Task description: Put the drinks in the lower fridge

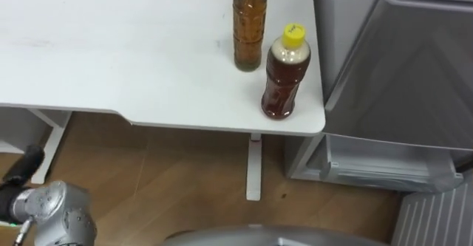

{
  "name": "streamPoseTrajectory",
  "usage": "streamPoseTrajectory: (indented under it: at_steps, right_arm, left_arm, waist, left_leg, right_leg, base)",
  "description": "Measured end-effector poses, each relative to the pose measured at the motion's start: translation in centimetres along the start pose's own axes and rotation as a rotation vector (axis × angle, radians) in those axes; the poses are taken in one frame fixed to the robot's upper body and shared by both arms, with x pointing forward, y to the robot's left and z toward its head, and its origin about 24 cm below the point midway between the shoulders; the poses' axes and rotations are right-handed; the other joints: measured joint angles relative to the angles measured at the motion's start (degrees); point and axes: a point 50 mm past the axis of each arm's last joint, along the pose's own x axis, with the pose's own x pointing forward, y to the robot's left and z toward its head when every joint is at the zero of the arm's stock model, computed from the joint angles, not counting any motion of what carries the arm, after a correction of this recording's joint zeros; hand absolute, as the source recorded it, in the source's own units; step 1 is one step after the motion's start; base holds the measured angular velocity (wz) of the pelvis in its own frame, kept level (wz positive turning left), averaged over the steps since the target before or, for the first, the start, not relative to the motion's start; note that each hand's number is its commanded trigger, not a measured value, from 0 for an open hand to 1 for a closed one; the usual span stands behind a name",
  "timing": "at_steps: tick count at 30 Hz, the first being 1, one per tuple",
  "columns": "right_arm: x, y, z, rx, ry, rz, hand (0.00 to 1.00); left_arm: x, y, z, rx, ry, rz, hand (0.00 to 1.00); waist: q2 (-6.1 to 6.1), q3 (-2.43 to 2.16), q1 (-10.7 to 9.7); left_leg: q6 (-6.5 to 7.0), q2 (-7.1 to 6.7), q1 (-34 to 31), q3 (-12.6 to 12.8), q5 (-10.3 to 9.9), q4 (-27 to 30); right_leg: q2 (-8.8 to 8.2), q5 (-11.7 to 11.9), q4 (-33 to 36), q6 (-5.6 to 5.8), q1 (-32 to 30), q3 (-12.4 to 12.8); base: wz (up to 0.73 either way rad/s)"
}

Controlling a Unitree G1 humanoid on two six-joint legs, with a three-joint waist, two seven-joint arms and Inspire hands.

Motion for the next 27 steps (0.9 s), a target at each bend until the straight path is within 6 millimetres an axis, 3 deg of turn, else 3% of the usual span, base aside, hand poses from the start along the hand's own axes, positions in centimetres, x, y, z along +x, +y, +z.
streamPoseTrajectory:
  at_steps: [6,10,14,25,27]
  right_arm:
    - [0.0,0.0,-0.1,0.000,0.002,0.029,0.00]
    - [0.0,-0.1,0.2,-0.004,-0.015,0.057,0.00]
    - [0.1,-0.2,0.6,-0.005,-0.018,0.071,0.00]
    - [0.2,-0.7,1.8,-0.054,-0.044,0.077,0.00]
    - [0.2,-0.9,2.0,-0.069,-0.042,0.090,0.00]
  left_arm:
    - [-2.4,-2.5,6.5,-0.147,-0.300,-0.187,0.00]
    - [-5.1,-4.1,9.9,-0.278,-0.400,-0.401,0.00]
    - [-7.2,-5.9,10.7,-0.298,-0.430,-0.618,0.00]
    - [-13.7,-8.4,12.4,-0.354,-0.495,-1.210,0.00]
    - [-14.6,-8.7,12.4,-0.363,-0.468,-1.330,0.00]
  waist:
    - [-0.23,0.12,-0.32]
    - [-0.69,0.78,-0.91]
    - [-0.77,1.03,-1.90]
    - [-0.50,0.81,-3.43]
    - [-0.60,0.81,-4.61]
  left_leg:
    - [-0.02,-0.08,-0.11,-0.79,0.01,0.12]
    - [-0.04,-0.11,-0.20,-0.93,0.03,0.47]
    - [-0.05,-0.20,-0.92,-1.64,0.03,1.12]
    - [-0.28,-0.02,-2.12,-0.77,0.20,1.40]
    - [-0.28,-0.04,-2.12,-0.82,0.21,1.45]
  right_leg:
    - [-0.03,0.00,-0.12,0.00,0.29,-1.07]
    - [-0.06,0.00,-0.16,0.00,0.87,-1.38]
    - [-0.06,0.00,-0.18,0.00,0.76,-1.87]
    - [-0.05,0.01,-0.04,-0.01,-0.92,-1.98]
    - [-0.07,0.01,-0.05,-0.01,-0.86,-1.92]
  base:
    - [0.06]
    - [0.10]
    - [0.09]
    - [-0.04]
    - [0.02]
